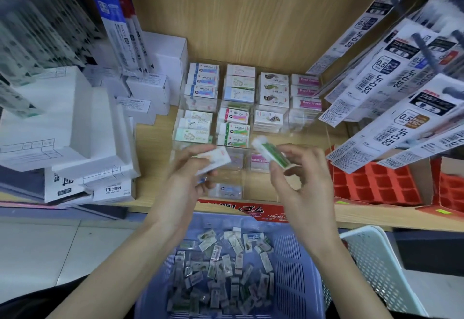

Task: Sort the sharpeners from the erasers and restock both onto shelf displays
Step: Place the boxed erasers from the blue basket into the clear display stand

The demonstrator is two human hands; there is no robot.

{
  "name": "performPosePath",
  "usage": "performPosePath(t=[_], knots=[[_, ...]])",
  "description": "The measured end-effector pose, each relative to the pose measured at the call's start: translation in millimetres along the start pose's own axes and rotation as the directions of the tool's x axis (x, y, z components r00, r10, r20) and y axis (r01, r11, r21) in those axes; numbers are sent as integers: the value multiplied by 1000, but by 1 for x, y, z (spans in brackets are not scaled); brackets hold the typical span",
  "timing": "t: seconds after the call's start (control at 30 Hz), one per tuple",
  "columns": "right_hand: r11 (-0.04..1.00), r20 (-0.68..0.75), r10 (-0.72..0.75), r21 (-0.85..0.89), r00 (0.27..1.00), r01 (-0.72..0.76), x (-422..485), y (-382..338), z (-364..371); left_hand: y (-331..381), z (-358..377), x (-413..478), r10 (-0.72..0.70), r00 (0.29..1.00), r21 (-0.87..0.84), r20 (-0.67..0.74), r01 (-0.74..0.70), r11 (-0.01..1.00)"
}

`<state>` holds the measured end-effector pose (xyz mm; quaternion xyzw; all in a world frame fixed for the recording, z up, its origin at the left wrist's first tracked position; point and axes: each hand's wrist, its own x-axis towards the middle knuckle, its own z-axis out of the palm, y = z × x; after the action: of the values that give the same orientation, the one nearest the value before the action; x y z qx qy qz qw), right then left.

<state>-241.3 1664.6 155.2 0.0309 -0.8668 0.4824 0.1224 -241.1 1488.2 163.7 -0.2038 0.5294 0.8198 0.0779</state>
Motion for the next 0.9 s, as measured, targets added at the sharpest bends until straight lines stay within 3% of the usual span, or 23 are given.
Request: performPosePath(t=[0.07,0.17,0.3,0.4,0.57,0.7,0.9], knots=[[999,-20,46,-18,999,-46,-7,4,3,7,-13,5,38,990,-26,-136,-42,999],[999,89,24,35,996,-27,-17,-4,22,16,-34,9,64,965,-62,-256,-83,995],[997,214,-72,38,974,66,-20,-17,65,12,-51,4,49,964,-34,-261,-59,998],[998,176,-66,0,982,67,-16,-14,92,12,-61,2,37,963,-35,-266,-48,998],[953,129,-174,-229,976,200,-2,-9,114,19,-66,-1,35,970,-50,-241,-49,998],[804,188,-285,-487,940,341,12,5,128,21,-67,-3,22,971,-56,-236,-36,998],[736,36,-245,-643,969,211,17,6,132,22,-65,-8,-30,984,-123,-175,9,992]])
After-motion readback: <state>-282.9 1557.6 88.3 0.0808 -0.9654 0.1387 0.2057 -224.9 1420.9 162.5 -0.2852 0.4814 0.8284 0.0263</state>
